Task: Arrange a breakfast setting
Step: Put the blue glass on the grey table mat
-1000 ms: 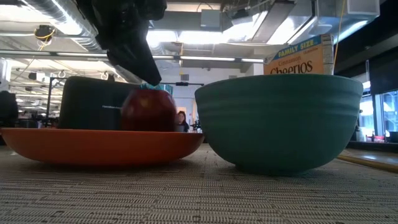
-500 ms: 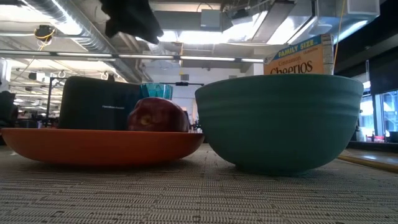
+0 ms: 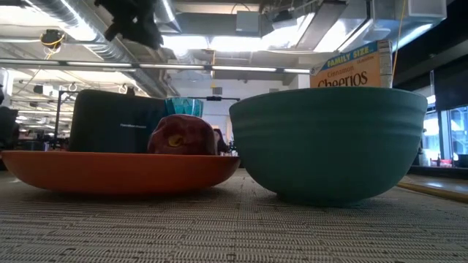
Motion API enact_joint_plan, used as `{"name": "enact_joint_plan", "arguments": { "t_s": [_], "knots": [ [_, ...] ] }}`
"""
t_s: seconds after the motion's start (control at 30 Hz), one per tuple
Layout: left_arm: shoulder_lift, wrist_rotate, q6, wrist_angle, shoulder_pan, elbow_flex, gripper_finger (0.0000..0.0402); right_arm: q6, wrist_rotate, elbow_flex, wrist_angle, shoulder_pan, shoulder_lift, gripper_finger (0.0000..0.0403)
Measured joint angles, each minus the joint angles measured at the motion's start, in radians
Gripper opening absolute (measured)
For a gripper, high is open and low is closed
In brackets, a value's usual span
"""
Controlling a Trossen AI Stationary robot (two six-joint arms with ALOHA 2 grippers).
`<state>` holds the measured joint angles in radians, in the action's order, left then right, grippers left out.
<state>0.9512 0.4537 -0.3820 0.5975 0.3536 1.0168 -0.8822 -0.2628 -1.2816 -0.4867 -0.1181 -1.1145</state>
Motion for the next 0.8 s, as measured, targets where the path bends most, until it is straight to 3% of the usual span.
{"name": "enact_joint_plan", "arguments": {
  "t_s": [0.2, 0.4, 0.6, 0.8],
  "knots": [
    [0.040, -0.293, 0.055, 0.002, 0.249, 0.000, 0.0102, 0.004, -0.022, 0.000, 0.029, 0.000, 0.000, 0.0357],
    [0.097, -0.480, 0.143, -0.076, 0.318, 0.000, 0.0102, 0.084, -0.037, 0.000, -0.077, 0.001, -0.010, 0.0357],
    [0.105, -0.579, 0.148, -0.207, 0.302, 0.000, 0.0102, -0.016, -0.058, 0.000, -0.346, 0.001, -0.080, 0.0357],
    [0.109, -0.551, 0.182, -0.226, 0.239, 0.000, 0.0102, -0.083, -0.059, 0.000, -0.501, 0.001, -0.182, 0.0357]
  ]
}}
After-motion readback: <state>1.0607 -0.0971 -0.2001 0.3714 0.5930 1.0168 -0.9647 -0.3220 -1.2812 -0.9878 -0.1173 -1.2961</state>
